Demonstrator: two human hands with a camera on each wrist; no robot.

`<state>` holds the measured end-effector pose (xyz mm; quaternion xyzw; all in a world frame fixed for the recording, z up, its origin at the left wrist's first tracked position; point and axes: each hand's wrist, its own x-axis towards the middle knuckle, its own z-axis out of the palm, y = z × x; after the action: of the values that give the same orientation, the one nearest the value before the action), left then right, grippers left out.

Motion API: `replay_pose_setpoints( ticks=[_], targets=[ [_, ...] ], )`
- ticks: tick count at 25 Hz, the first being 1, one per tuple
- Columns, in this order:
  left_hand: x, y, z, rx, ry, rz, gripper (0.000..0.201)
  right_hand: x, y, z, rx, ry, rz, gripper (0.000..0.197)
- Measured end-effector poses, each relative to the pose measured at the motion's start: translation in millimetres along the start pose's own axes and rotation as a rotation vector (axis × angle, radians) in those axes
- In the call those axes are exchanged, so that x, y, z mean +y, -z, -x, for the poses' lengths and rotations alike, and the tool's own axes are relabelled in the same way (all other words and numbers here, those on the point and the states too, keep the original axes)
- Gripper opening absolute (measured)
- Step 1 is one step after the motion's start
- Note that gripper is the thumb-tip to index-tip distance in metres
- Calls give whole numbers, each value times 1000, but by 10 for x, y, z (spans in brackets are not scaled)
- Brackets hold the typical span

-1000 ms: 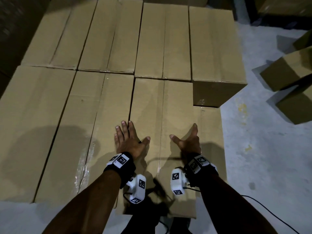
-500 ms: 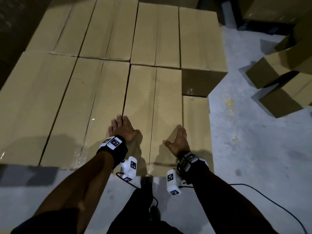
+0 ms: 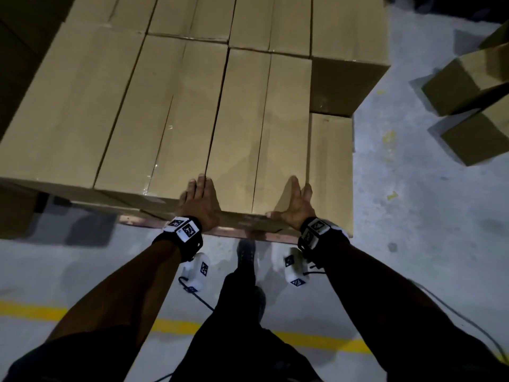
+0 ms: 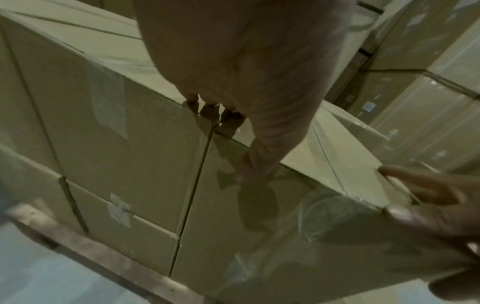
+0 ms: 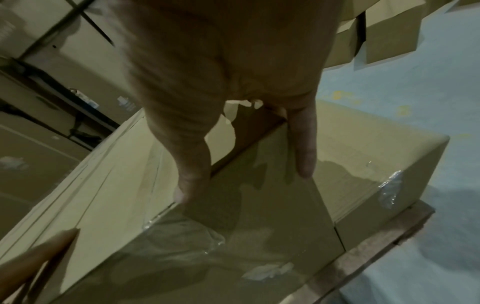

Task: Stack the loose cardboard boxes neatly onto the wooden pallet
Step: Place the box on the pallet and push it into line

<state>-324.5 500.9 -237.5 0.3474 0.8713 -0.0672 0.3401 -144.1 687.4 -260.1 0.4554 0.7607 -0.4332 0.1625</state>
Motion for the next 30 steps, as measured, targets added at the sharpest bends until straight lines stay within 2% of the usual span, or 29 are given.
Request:
replay_pose_setpoints(
  ticks=[2, 6, 14, 21, 26, 30],
  targets=[
    [-21, -39, -3, 34, -8, -42, 95, 20, -15, -5, -5, 11, 20, 133],
    [-51, -123, -24, 110, -12, -130, 87, 46, -79, 7, 78, 30, 8, 132],
    [-35, -83, -9, 117, 13, -250, 85, 100, -135, -12, 146, 28, -15, 126],
    [-76, -76, -10, 111, 4, -206, 87, 90, -134, -46, 155, 37, -20, 129],
    [-110, -109, -35, 180, -23, -209, 82, 59, -97, -75, 176, 45, 1, 128],
    [-118, -112, -55, 184, -29, -193, 80, 59, -90, -110, 181, 40, 6, 129]
  ],
)
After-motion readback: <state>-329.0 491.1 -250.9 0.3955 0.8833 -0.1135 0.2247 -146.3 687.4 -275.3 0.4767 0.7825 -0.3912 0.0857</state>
